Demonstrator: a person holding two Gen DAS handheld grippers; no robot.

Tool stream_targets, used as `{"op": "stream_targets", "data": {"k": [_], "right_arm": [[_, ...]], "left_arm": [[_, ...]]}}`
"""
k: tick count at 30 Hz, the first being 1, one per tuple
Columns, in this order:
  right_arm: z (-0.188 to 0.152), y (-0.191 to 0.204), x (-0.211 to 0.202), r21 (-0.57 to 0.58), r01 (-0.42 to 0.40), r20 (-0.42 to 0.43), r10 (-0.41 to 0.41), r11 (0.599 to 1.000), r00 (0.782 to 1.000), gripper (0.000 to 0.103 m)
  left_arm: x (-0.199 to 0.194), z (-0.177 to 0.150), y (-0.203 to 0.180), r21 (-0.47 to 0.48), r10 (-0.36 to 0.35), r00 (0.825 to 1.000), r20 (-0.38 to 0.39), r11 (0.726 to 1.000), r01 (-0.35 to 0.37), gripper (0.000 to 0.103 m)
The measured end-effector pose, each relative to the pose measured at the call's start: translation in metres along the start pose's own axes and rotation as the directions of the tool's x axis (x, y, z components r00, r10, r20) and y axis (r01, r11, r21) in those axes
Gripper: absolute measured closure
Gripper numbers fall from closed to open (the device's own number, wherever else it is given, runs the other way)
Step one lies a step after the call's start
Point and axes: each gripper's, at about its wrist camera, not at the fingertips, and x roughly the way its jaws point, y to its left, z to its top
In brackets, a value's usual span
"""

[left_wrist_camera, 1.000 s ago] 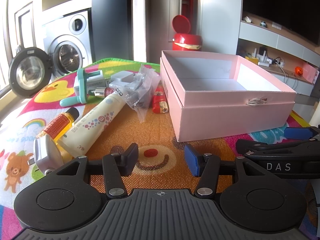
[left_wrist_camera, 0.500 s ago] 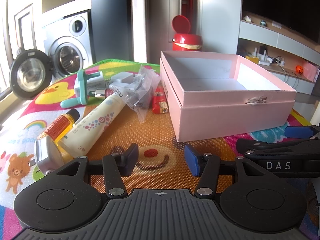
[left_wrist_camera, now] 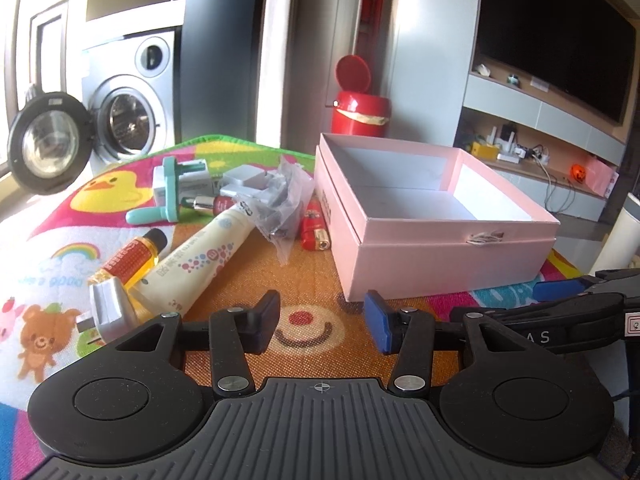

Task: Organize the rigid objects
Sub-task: 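Lower the left tool onto the white plug adapter and close it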

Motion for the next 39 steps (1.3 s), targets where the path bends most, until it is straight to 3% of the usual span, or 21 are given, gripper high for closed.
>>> {"op": "stream_targets", "data": {"k": [4,7,10,16,21,27,33,35,39], "right_arm": [[0.003,0.000,0.000,-0.008,0.009,-0.001,-0.009,1.000,1.000,0.000],[0.002,0.004,-0.001,-0.011,0.018,0.011,-0.018,1.000,1.000,0.000],[0.000,0.007,0.000,-0.027,-0.004,0.017,0.004,1.000,1.000,0.000],[-0.001,0.007,0.000,-0.024,-0.001,0.024,0.001,1.000,1.000,0.000],[-0.005,0.013,-0.004,-0.049,0.022,0.047,-0.020,0.999,0.999,0.000],[-0.004,0.012,-0.003,-0.036,0.015,0.040,-0.014,0.999,0.999,0.000],[-0.004,0.022,-0.008,-0.087,0.034,0.071,-0.028,0.996,0.997,0.001],[-0.002,0.034,-0.013,-0.132,-0.001,0.094,0.013,0.991,0.995,0.005],[0.017,0.072,-0.027,-0.197,-0.153,0.124,0.179,0.969,0.976,0.008]], "left_arm": [[-0.038,0.007,0.033,-0.004,0.091,0.992,0.089,0.996,-0.091,0.051],[-0.047,0.007,0.068,-0.056,0.157,0.987,0.043,0.986,-0.155,0.052],[-0.045,0.002,0.092,-0.143,0.163,0.986,-0.015,0.976,-0.164,0.052],[-0.028,0.002,0.090,-0.172,0.172,0.985,0.006,0.971,-0.169,0.052],[-0.008,-0.006,0.091,-0.151,0.240,0.970,-0.037,0.958,-0.243,0.052],[-0.010,-0.011,0.102,-0.170,0.235,0.970,-0.060,0.955,-0.242,0.051],[-0.014,-0.014,0.108,-0.172,0.177,0.982,-0.067,0.967,-0.186,0.053],[-0.017,-0.015,0.109,-0.163,0.168,0.983,-0.068,0.971,-0.177,0.053],[-0.025,-0.017,0.112,-0.157,0.138,0.988,-0.065,0.977,-0.147,0.056]]}}
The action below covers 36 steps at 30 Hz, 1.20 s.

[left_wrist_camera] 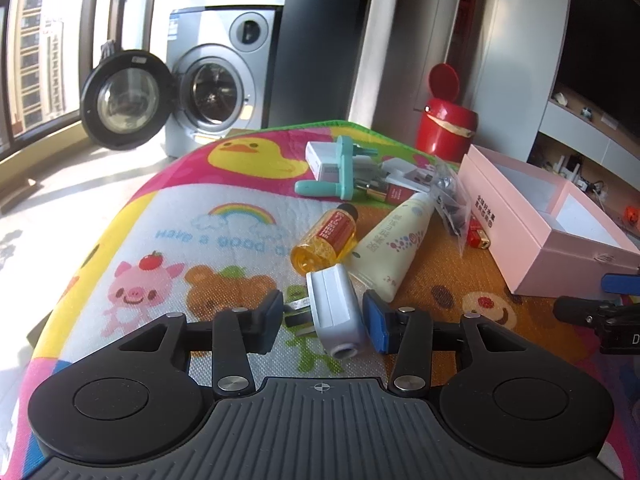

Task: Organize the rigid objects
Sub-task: 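Lower the left tool onto the white plug adapter and close it, then grasp the yellow oil bottle with the right tool and lift it while the left tool holds the plug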

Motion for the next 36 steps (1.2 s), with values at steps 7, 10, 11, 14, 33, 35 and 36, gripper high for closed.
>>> {"op": "stream_targets", "data": {"k": [7,10,11,14,33,35,36], "right_arm": [[0.076,0.060,0.025,-0.002,-0.255,-0.034,0.255,0.967,0.966,0.029],[0.103,0.076,0.052,0.056,-0.302,-0.071,0.306,0.952,0.949,0.031],[0.110,0.082,0.065,0.083,-0.311,-0.096,0.318,0.947,0.943,0.036],[0.120,0.089,0.107,0.160,-0.291,-0.182,0.318,0.943,0.931,0.048],[0.096,0.089,0.035,0.082,-0.429,-0.186,0.437,0.899,0.880,0.085],[0.090,0.092,0.024,0.035,-0.433,-0.173,0.432,0.901,0.885,0.085],[0.086,0.095,0.021,0.004,-0.421,-0.161,0.416,0.907,0.895,0.085]], "left_arm": [[-0.022,-0.007,0.021,0.015,-0.064,0.998,0.027,0.998,0.064,0.057],[-0.031,-0.010,0.029,0.009,-0.103,0.994,0.041,0.995,0.103,0.062],[-0.034,-0.010,0.030,0.013,-0.115,0.992,0.045,0.993,0.115,0.071],[-0.040,-0.010,0.030,0.029,-0.149,0.988,0.049,0.989,0.147,0.075],[-0.043,-0.017,0.026,0.090,-0.179,0.983,0.029,0.980,0.176,0.077],[-0.044,-0.019,0.023,0.096,-0.190,0.981,0.035,0.978,0.186,0.078],[-0.045,-0.020,0.020,0.106,-0.190,0.981,0.036,0.977,0.185,0.078]]}}
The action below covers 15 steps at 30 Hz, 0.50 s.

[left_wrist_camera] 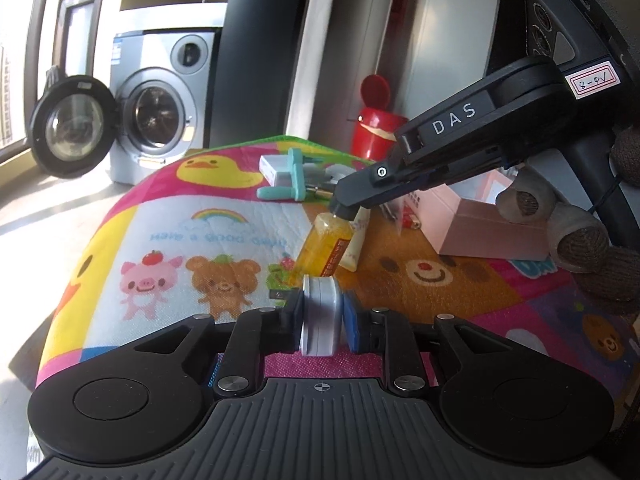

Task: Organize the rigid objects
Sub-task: 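Grasp the yellow oil bottle with the right tool and lift it while the left tool holds the plug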

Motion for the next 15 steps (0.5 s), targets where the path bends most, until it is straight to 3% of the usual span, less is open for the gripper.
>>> {"op": "stream_targets", "data": {"k": [4,7,15], "right_arm": [[-0.006,0.015,0.002,-0.080,0.072,0.040,-0.069,0.994,0.997,0.084],[-0.006,0.020,0.010,-0.098,0.074,0.048,-0.070,0.992,0.996,0.083],[0.013,0.010,0.046,-0.020,0.046,0.027,-0.046,0.999,0.999,0.077]], "left_arm": [[0.000,-0.002,-0.005,0.027,0.018,1.000,0.000,0.999,-0.018,0.079],[0.001,-0.003,-0.003,0.021,0.022,1.000,-0.001,1.000,-0.022,0.079],[0.002,-0.005,0.001,-0.001,0.000,1.000,0.013,1.000,0.000,0.079]]}}
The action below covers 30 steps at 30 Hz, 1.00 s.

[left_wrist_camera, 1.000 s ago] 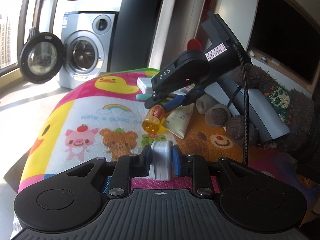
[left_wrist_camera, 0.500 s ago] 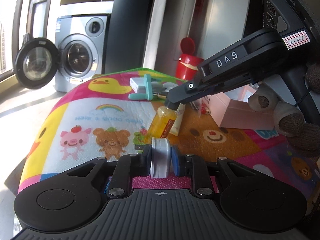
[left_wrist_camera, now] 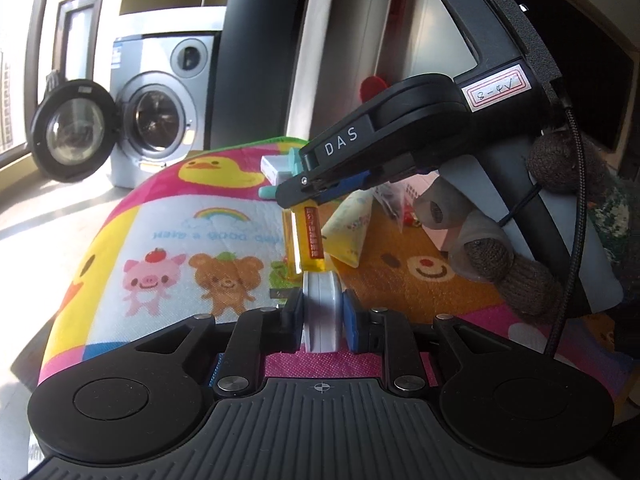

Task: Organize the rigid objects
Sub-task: 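Grasp the yellow oil bottle with the right tool and lift it while the left tool holds the plug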

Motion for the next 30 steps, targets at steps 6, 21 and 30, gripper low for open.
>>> {"op": "stream_targets", "data": {"k": [6,21,30], "right_arm": [[0.003,0.004,-0.020,-0.051,-0.010,0.027,0.011,0.999,1.000,0.100],[0.040,-0.038,0.071,0.186,0.021,-0.202,0.017,0.982,0.979,0.069],[0.019,-0.014,0.021,-0.010,0.033,-0.113,-0.034,0.999,0.993,0.083]], "left_arm": [[0.001,-0.001,0.007,-0.018,-0.012,1.000,0.000,1.000,0.012,0.079],[0.004,0.002,-0.003,0.006,0.010,1.000,-0.014,1.000,-0.010,0.079],[0.003,0.000,0.003,-0.019,-0.010,1.000,0.000,1.000,0.010,0.079]]}}
